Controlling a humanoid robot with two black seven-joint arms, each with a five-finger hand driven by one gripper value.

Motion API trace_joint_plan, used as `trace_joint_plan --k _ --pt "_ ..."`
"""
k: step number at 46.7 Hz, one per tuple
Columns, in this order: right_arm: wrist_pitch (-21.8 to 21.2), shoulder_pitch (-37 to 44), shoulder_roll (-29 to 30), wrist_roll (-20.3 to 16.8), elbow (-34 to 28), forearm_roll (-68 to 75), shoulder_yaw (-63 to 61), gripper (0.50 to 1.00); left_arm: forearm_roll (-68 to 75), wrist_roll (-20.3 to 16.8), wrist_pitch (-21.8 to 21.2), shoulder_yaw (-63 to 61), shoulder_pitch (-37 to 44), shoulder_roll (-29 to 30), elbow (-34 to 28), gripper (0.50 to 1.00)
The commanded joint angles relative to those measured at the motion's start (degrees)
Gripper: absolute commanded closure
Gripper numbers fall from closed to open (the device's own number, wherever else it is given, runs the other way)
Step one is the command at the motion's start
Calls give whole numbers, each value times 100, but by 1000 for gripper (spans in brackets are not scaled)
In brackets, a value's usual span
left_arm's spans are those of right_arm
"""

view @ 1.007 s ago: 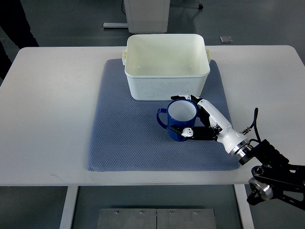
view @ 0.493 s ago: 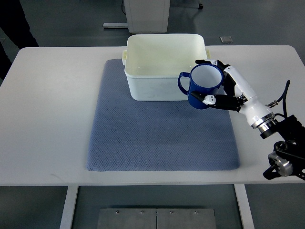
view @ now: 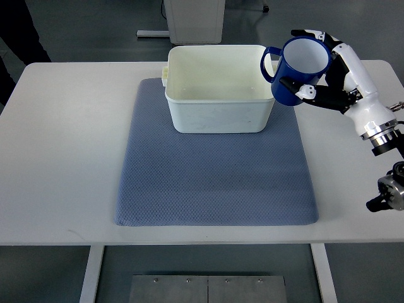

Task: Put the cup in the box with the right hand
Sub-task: 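Lift the mug with the right hand up and away from the mat, then carry the mug over the white box and lower it inside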

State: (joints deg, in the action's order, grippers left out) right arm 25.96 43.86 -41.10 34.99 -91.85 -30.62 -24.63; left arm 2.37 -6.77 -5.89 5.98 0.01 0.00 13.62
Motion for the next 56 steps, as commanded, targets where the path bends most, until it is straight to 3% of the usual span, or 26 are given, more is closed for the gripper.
trace_joint_plan --k 1,13,56 --pt "93 -26 -3 1 -26 21 -252 1000 0 0 0 0 -1 0 0 500" --pt "225 -62 5 1 -175 381 -710 1000 0 0 0 0 -1 0 0 500" --pt "313 35 278 1 45 768 -613 1000 0 0 0 0 -1 0 0 500"
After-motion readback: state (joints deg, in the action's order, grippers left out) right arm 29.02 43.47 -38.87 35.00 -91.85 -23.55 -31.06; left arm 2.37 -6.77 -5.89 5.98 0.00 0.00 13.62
